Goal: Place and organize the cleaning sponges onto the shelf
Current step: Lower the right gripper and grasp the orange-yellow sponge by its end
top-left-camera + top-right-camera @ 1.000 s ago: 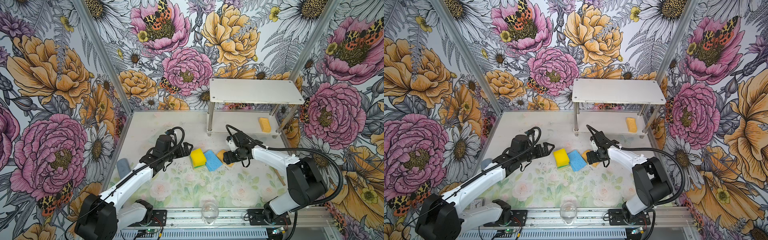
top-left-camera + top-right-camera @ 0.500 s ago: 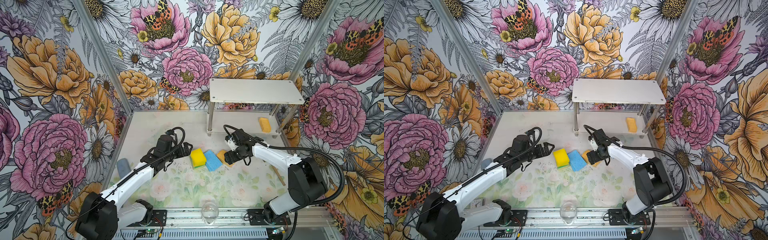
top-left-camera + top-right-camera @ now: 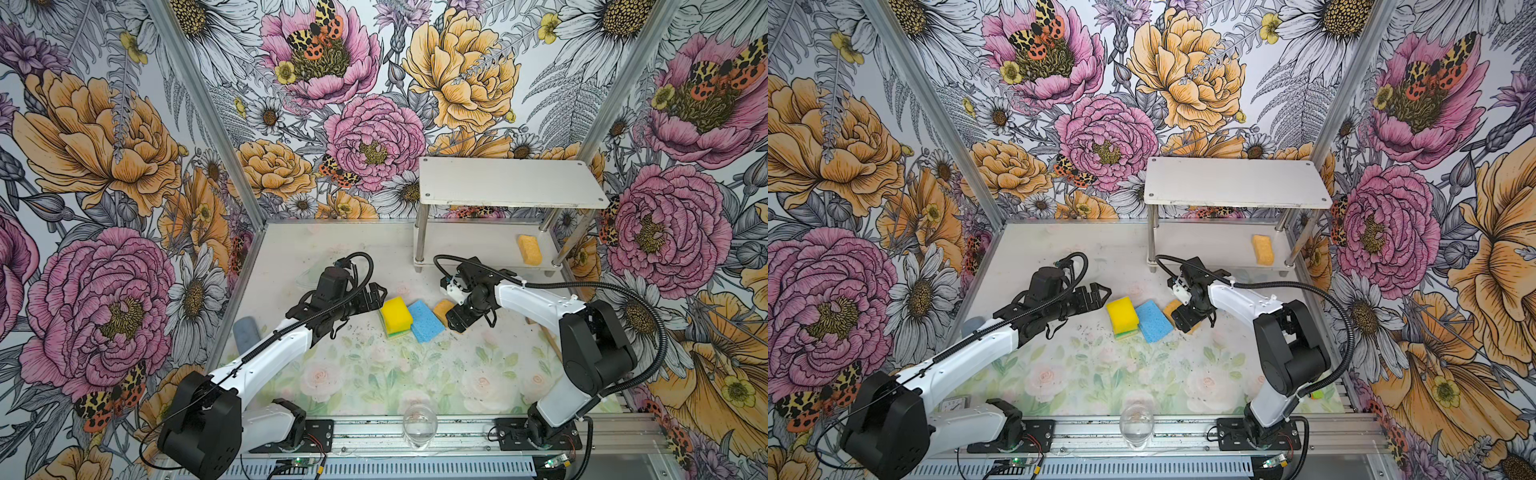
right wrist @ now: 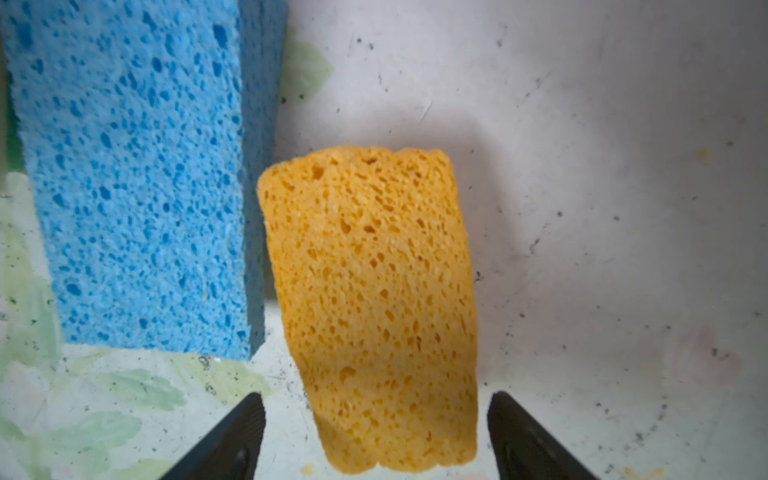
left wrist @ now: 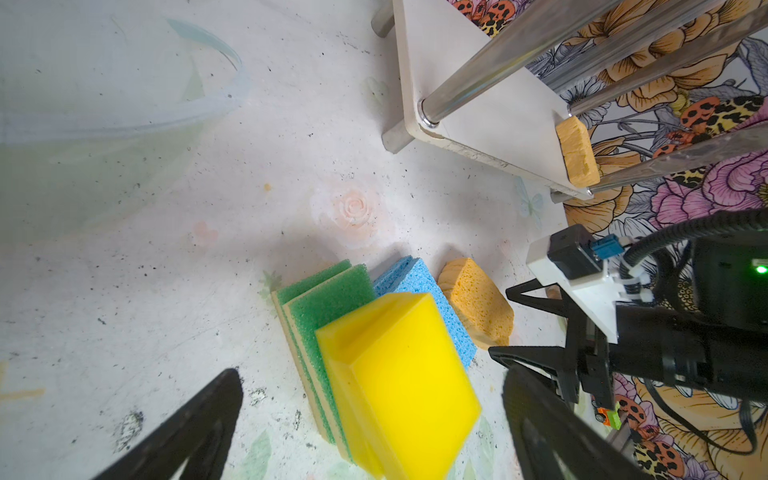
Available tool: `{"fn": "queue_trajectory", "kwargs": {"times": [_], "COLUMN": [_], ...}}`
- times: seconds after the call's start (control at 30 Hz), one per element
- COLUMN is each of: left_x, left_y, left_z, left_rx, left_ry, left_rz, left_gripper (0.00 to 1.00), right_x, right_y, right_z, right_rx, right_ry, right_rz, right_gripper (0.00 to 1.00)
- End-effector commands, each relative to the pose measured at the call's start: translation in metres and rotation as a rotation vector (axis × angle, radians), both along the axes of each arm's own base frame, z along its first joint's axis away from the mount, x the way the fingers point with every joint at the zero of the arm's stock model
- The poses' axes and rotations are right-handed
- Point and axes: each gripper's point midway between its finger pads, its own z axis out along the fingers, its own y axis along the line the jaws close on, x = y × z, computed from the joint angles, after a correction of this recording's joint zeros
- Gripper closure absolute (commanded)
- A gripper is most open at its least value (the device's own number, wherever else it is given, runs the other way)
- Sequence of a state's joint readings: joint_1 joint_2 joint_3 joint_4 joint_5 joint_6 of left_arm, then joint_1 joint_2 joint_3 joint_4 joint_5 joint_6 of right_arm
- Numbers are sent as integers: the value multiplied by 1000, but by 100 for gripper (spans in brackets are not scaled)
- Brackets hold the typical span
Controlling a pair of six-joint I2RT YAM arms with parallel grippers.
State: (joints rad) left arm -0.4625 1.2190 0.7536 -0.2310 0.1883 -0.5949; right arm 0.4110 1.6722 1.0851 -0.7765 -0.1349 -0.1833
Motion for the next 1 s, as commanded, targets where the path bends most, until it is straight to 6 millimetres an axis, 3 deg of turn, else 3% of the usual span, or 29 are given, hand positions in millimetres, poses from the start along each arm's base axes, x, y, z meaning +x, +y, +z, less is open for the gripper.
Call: {"fn": "queue_trajectory", "kwargs": {"times": [0.0, 0.57, 0.87, 0.97], "left_x": [8, 6, 5, 5], "left_y": [-4, 1, 5, 5], "left_z": [17, 8, 9, 10], "left_rx": [-11, -11, -11, -13], "left_ry": [-64, -48, -54, -55], "left_rz": [-13, -3, 8, 7], "left_gripper": [1, 1, 1, 1], "right_x": [8, 12, 14, 12], "right_y": [4, -7, -7, -7], "right_z": [3, -18, -18, -20], "right_rx": [-3, -79, -74, -73], "right_ry": [-18, 12, 9, 22], "right_rz": [34, -15, -76, -86], "right_gripper": [14, 18, 26, 34]}}
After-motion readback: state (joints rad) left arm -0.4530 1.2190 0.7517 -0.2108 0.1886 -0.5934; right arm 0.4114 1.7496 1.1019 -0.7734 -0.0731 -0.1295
